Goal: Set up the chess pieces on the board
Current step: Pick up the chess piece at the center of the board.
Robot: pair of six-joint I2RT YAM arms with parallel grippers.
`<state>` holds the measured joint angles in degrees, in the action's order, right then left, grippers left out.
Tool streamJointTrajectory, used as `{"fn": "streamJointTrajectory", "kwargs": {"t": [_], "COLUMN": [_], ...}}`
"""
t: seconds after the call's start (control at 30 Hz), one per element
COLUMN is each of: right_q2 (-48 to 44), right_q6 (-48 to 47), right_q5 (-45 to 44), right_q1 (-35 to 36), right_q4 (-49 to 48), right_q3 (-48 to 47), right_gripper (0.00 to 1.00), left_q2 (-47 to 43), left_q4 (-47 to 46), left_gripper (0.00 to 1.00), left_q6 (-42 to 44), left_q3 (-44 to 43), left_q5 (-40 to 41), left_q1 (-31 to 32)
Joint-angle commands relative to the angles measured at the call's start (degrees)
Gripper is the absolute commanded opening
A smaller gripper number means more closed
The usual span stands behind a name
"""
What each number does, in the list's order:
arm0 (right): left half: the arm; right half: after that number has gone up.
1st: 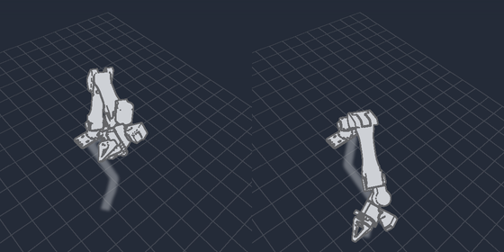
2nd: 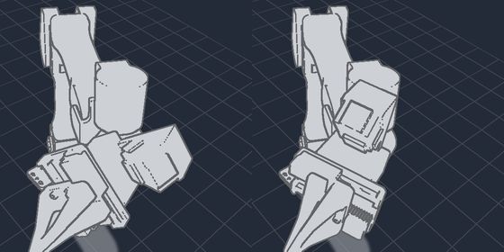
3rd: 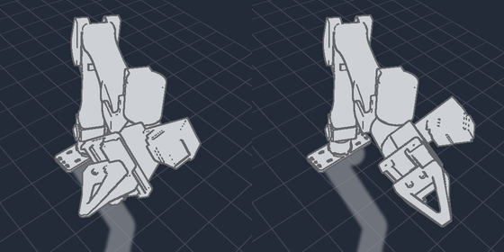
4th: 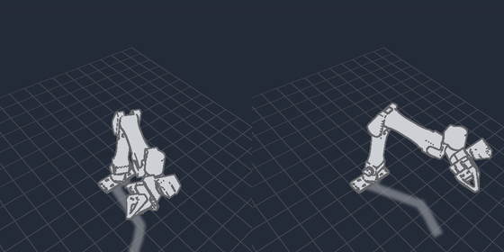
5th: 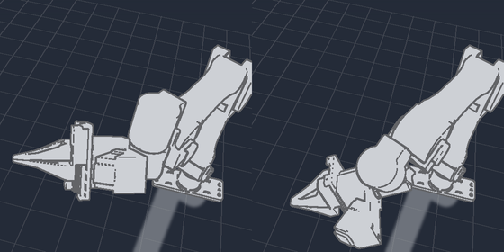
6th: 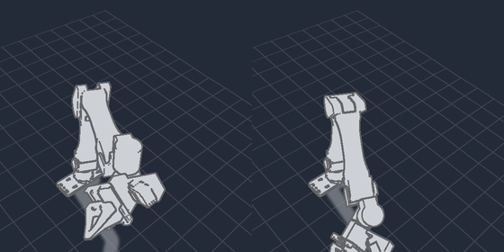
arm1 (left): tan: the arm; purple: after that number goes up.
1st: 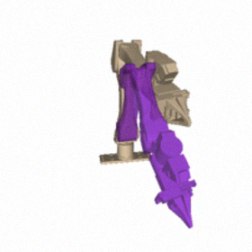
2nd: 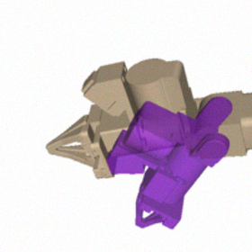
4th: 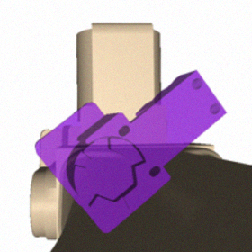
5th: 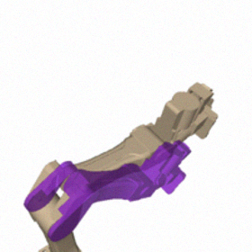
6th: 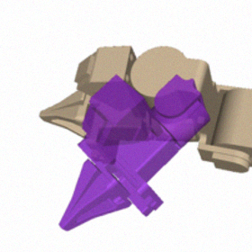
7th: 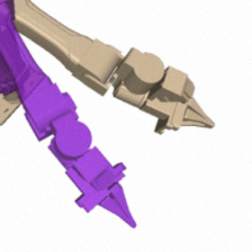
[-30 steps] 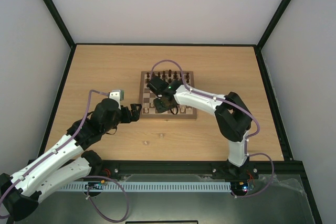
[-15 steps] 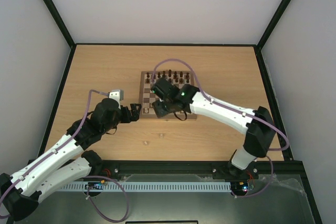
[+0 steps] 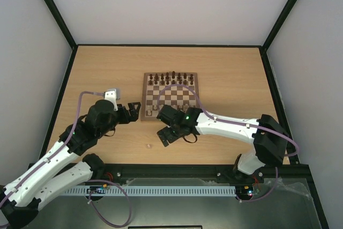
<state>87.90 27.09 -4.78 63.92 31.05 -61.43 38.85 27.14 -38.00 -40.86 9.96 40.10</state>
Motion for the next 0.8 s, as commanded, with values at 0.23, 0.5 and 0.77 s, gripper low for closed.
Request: {"fn": "streamJointTrajectory", "kwargs": {"t": [0.23, 0.5, 0.77], "right_q2": [7.9, 12.9, 15.5], "right_q6": [1.4, 1.2, 1.6], "right_q5": [-0.5, -0.6, -2.3], "right_q1": [2.5, 3.5, 3.5], "right_q4": [-2.0, -1.6, -0.1], "right_q3": [-2.2, -4.9, -6.7], "right_gripper": [0.61, 0.40, 0.22], "left_q2": [-2.7, -2.6, -2.5], "left_q4": [2.3, 1.9, 1.7], "left_gripper": [0.99, 0.99, 0.99], "left_q6": [-1.5, -1.4, -0.9], "left_q3": [-0.7, -0.1, 0.2], "left_q5": [0.6, 0.7, 0.8], "left_q1": [-0.4, -0.4, -0.4]}}
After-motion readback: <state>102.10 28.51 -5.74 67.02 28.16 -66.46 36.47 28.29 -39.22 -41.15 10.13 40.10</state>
